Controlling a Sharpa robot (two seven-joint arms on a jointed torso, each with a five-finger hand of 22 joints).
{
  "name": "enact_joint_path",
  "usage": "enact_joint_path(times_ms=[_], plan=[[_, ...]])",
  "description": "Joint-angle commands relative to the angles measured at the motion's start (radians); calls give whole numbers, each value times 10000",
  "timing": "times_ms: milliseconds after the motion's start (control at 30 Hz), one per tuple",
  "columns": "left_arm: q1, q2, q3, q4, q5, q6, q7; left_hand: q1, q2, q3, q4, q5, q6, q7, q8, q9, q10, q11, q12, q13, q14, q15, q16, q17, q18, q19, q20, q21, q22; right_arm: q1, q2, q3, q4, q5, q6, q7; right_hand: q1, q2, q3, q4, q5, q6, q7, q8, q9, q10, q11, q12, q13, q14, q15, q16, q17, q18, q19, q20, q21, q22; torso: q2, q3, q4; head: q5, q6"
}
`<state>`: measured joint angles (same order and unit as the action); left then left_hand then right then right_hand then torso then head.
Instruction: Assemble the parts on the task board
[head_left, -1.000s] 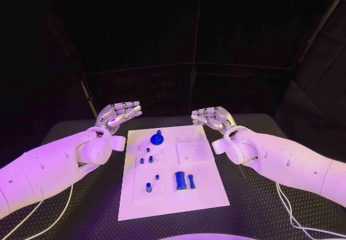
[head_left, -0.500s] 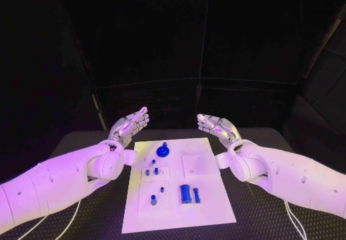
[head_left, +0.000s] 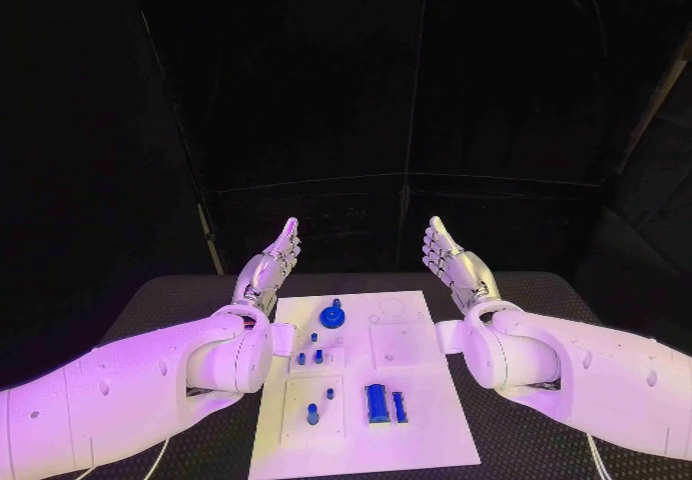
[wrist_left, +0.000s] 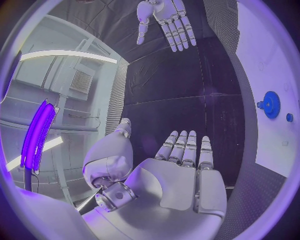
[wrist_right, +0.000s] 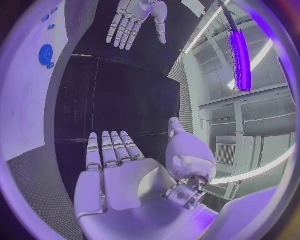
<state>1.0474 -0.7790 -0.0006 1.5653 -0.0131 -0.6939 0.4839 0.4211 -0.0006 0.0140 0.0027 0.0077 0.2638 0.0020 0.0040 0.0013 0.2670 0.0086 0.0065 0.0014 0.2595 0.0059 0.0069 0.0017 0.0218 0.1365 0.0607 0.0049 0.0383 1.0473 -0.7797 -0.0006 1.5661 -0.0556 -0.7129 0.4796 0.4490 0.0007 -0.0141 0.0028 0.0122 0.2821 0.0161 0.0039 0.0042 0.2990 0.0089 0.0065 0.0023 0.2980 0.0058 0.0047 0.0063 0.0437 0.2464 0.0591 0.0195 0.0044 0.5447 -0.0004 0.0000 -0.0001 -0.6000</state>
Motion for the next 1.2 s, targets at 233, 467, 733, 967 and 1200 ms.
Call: enact_joint_path(times_ms=[233,467,733,967,1200], plan=[[26,-10,6,47,131,-761,361,-1982,6,-140,-27,-77,-1242,-20,-40,-13,-1254,-86,-65,-14,-1218,-59,-69,-17,-218,-662,-607,-49,-383,27,-3,6,39,556,-571,404,-2102,-7,141,-28,-122,-1324,-161,-39,-42,-1397,-89,-65,-23,-1397,-58,-47,-63,-437,-1142,-591,-195,-44,-5,4,0,1,0],[26,-10,6,47,131,-761,361,-2551,6,-140,-27,-77,-1603,-20,-40,-13,-1624,-86,-65,-14,-1571,-59,-69,-17,-218,-1365,-607,-49,-383,27,-3,6,39,556,-571,404,-2696,-7,141,-28,-122,-1700,-161,-39,-42,-1797,-89,-65,-23,-1791,-58,-47,-63,-437,-1456,-591,-195,-44,-5,4,0,1,0],[26,-10,6,47,131,-761,361,-3020,6,-140,-27,-77,-1874,-20,-40,-13,-1882,-86,-65,-14,-1844,-59,-69,-17,-218,-1365,-607,-49,-383,27,-3,6,39,556,-571,404,-3187,-7,141,-28,-122,-1995,-161,-39,-42,-2110,-89,-65,-23,-2110,-58,-47,-63,-437,-1716,-591,-195,-44,-5,4,0,1,0],[26,-10,6,47,131,-761,361,-4211,6,-140,-27,-77,-2638,-20,-40,-13,-2670,-86,-65,-14,-2595,-59,-69,-17,-218,-1365,-607,-49,-383,27,-3,6,39,556,-571,404,-3471,-7,141,-28,-122,-2821,-161,-39,-42,-2990,-89,-65,-23,-2980,-58,-47,-63,-437,-2464,-591,-195,-44,-5,4,0,1,0],[26,-10,6,47,131,-761,361,-4211,6,-140,-27,-77,-2638,-20,-40,-13,-2670,-86,-65,-14,-2595,-59,-69,-17,-218,-1365,-607,-49,-383,27,-3,6,39,556,-571,404,-4490,-7,141,-28,-122,-2821,-161,-39,-42,-2990,-89,-65,-23,-2980,-58,-47,-63,-437,-2464,-591,-195,-44,-5,4,0,1,0]])
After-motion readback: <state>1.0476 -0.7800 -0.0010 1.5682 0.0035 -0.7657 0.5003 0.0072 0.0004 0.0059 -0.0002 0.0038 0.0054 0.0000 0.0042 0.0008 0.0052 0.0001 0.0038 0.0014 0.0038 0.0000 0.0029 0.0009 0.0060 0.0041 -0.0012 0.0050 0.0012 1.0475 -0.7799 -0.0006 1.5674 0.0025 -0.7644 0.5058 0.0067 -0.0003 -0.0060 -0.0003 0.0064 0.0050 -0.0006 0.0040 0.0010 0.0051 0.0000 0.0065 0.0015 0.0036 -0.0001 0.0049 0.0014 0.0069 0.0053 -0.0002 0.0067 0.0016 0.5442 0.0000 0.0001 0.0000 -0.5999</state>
